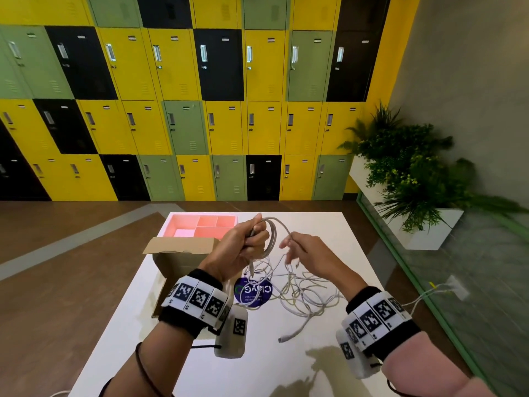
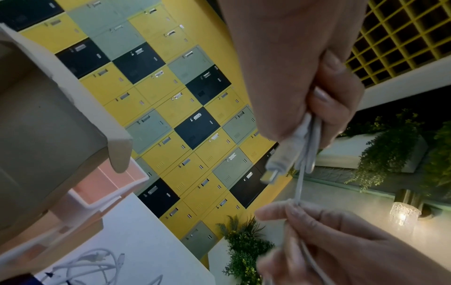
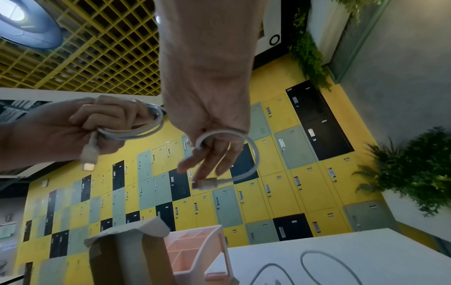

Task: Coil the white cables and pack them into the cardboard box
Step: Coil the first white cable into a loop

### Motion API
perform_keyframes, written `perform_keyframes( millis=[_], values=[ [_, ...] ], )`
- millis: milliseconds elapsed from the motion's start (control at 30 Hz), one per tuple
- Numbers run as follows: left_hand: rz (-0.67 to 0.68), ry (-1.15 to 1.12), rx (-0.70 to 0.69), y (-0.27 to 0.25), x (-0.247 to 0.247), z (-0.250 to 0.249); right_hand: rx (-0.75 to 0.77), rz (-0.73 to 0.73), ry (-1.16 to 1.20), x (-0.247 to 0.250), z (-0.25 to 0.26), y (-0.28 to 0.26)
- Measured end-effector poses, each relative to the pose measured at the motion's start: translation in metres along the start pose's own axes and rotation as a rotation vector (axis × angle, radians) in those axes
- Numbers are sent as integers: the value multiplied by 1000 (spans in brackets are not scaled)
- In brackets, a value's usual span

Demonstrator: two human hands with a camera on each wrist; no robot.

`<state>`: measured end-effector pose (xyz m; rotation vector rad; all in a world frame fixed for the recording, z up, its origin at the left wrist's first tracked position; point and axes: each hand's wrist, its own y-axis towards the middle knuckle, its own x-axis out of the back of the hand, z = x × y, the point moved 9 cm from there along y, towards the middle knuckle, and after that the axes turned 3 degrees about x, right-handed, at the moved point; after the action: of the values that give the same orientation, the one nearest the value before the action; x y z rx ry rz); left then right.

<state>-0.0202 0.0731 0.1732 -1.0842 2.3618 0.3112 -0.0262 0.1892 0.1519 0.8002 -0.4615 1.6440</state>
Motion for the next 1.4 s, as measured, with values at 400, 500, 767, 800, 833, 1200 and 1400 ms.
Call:
perform_keyframes(
  millis=[400,500,767,800,833,1200,1400],
  values=[
    [-132,90,-171,10,18,-2,-48,402,-485,-54,22,-13],
    [-208,247,-234,8,22,-5,43,425,-530,-55,37,-18],
    [-323,430,-169,4,29,5,190,370,-458,-35,73,-25],
    [-326,501,-150,4,30,8,205,363,-417,-32,75,-25],
    [-327,598,-140,3,31,9,221,357,-387,-30,76,-24],
    [-60,842,127,-4,20,40,250,187,-189,-7,51,-5],
    [74,335,134,-7,11,44,249,55,-25,6,41,-3]
  ],
)
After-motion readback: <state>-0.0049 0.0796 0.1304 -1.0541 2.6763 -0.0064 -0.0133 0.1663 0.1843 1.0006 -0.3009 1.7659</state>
